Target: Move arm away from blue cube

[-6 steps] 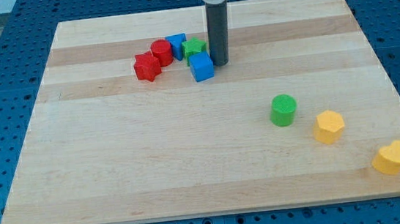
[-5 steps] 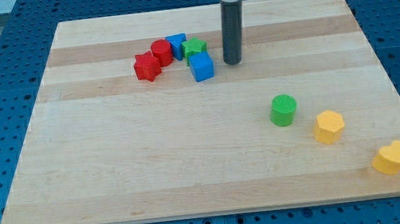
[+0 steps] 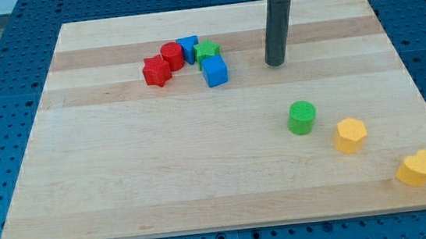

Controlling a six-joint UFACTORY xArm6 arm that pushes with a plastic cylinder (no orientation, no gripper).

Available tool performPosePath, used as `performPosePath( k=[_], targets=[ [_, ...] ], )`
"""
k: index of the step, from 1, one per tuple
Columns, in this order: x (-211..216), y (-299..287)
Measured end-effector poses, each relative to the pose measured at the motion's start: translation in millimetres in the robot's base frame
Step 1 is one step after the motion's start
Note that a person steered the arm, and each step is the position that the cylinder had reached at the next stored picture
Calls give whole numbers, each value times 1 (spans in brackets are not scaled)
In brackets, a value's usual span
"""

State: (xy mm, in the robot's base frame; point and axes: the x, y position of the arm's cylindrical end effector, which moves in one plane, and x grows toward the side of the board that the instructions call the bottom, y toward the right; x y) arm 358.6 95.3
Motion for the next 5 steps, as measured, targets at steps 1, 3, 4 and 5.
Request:
performPosePath(
  k=[1, 3, 4, 5],
  targets=[
    [5, 0],
    [37, -1],
    [56, 1],
    [72, 4]
  ],
)
